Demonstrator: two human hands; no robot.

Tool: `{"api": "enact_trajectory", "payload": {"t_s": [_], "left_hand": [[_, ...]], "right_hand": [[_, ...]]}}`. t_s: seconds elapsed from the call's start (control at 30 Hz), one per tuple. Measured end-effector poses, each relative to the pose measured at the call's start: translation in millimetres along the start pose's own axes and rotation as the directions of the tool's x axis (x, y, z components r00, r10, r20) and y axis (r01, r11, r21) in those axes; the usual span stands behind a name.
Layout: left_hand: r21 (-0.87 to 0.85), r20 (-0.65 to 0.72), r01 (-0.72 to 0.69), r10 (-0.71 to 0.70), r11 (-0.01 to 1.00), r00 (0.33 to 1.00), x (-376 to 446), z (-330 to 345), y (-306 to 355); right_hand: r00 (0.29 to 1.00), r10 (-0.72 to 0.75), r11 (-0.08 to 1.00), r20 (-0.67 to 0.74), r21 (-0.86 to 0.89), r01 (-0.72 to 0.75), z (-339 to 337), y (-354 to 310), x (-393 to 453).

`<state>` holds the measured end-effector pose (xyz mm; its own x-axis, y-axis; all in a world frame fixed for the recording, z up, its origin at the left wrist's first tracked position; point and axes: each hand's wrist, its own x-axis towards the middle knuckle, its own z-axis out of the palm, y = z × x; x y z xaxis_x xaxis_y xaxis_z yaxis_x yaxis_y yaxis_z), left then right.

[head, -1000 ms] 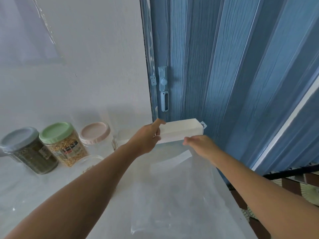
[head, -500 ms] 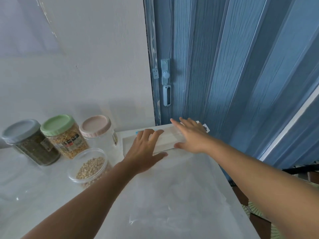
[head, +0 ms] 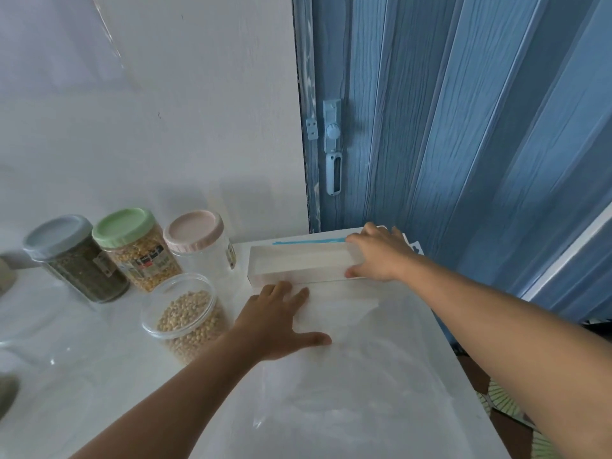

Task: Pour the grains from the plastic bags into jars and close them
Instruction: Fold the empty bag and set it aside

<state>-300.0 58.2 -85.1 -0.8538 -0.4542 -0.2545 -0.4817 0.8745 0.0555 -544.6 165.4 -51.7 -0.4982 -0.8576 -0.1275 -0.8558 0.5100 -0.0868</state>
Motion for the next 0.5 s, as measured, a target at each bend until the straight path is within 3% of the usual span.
{"api": "enact_trajectory", "payload": {"t_s": [0.13, 0.27, 0.33, 0.43, 0.5], "left_hand": [[-0.072, 0.03, 0.016, -0.014, 0.997, 0.999, -5.1, -8.9, 5.2], [-0.139, -0.28, -0.024, -0.016, 0.99, 0.96, -2.5, -57.6, 4.5], [-0.183, -0.343, -0.039, -0.026, 0.982, 0.939, 19.0, -86.7, 3.8], [-0.118, -0.205, -0.018, -0.007, 0.993, 0.979, 72.6, -115.8, 1.6], [-0.078, -0.028, -0.014, 0.011, 0.997, 1.0, 101.6, -123.4, -0.9]], "right_hand": [[1.0, -0.001, 1.0, -0.018, 0.012, 0.001, 2.0, 1.0, -1.7], [1.0, 0.011, 1.0, 0.002, 0.025, -0.011, 2.8, 0.0, -4.6], [1.0, 0.013, 0.998, 0.011, 0.06, -0.013, 4.0, -0.6, -6.0], [1.0, 0.019, 0.997, 0.015, 0.075, -0.02, 5.7, -1.9, -8.8], [0.999, 0.028, 0.996, 0.017, 0.079, -0.029, 6.3, -2.6, -10.4]]}}
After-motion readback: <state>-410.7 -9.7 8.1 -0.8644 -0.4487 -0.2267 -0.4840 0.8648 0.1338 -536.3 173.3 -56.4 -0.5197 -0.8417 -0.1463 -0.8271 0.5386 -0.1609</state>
